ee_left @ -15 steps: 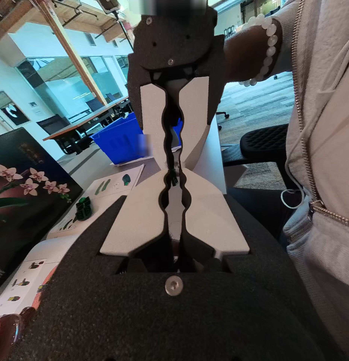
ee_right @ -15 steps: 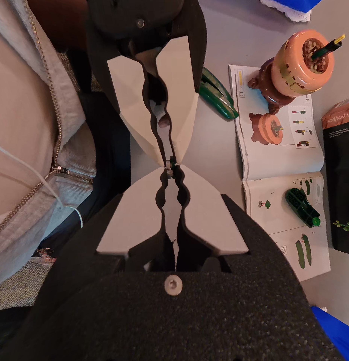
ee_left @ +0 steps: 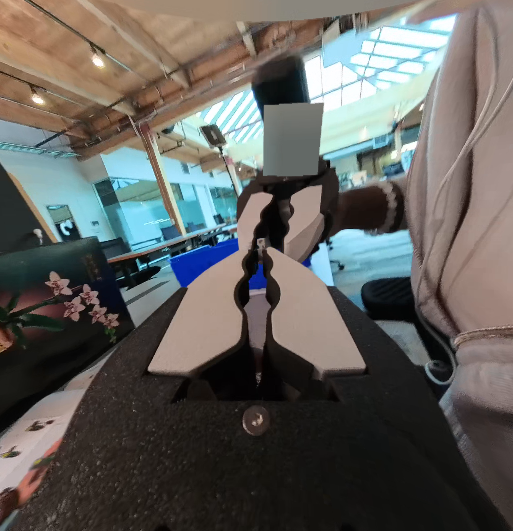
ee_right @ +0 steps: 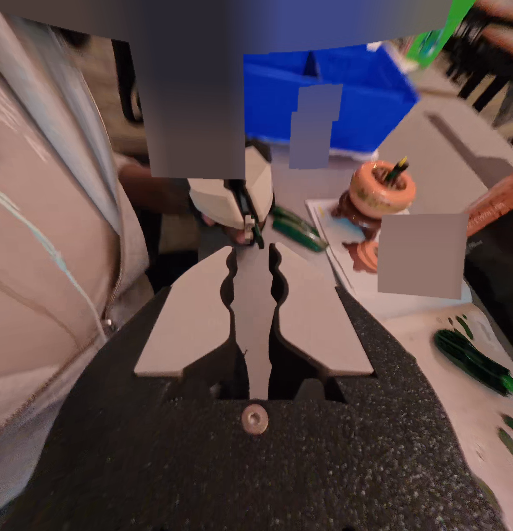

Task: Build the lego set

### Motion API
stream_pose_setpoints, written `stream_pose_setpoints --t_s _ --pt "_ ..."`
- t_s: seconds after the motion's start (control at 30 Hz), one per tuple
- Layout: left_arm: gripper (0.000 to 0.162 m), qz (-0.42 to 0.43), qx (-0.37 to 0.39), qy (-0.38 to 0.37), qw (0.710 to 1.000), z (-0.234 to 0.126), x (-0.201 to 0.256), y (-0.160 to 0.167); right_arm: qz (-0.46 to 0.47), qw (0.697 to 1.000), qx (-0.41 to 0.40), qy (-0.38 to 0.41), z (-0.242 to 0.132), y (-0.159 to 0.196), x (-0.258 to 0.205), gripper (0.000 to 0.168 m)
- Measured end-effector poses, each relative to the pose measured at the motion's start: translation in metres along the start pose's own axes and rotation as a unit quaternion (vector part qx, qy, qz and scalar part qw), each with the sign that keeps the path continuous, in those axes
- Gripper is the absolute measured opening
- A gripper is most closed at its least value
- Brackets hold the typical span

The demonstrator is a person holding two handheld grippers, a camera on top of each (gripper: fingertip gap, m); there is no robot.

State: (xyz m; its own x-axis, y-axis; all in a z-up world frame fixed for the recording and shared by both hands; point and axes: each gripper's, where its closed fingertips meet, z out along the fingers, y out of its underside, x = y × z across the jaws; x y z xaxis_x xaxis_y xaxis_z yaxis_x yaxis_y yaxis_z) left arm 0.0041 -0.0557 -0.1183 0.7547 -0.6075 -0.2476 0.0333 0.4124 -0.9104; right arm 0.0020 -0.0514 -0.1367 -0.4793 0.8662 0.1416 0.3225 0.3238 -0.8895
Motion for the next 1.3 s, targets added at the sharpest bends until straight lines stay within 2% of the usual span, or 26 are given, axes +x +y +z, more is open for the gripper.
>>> stream_pose_setpoints --t_s 0.07,0.13,0.3,0.7,0.83,1.0,1.1,1.3 --pt "0.005 -0.031 0.030 0.004 0.999 -0.002 -0.002 -0.007 0.016 0.996 0.083 -0.010 -0.003 -0.016 0.001 0.017" --pt "0.005 -0.053 0.045 0.005 0.998 -0.002 -0.004 -0.010 0.015 0.991 0.134 -0.014 -0.003 -0.025 0.002 0.017" --pt "0.005 -0.080 0.070 0.001 0.994 -0.005 -0.009 -0.016 -0.038 0.988 0.147 0.017 0.007 -0.026 0.005 0.011" --pt "0.006 -0.120 0.101 -0.008 0.988 -0.009 -0.016 -0.022 -0.064 0.982 0.175 0.040 0.011 -0.036 0.009 0.007" --pt "0.006 -0.112 0.095 -0.012 0.989 -0.009 -0.017 -0.021 -0.052 0.982 0.177 0.039 0.012 -0.034 0.009 0.007" --pt "0.005 -0.080 0.034 -0.006 0.996 -0.008 -0.015 -0.009 -0.087 0.986 0.134 0.050 0.013 -0.023 0.009 0.007" --pt "0.005 -0.082 0.025 -0.010 0.996 -0.007 -0.017 -0.007 -0.064 0.990 0.122 0.041 0.013 -0.021 0.011 0.008" --pt "0.004 -0.081 0.023 -0.010 0.996 -0.007 -0.016 -0.007 -0.032 0.986 0.163 0.016 0.008 -0.029 0.009 0.013"
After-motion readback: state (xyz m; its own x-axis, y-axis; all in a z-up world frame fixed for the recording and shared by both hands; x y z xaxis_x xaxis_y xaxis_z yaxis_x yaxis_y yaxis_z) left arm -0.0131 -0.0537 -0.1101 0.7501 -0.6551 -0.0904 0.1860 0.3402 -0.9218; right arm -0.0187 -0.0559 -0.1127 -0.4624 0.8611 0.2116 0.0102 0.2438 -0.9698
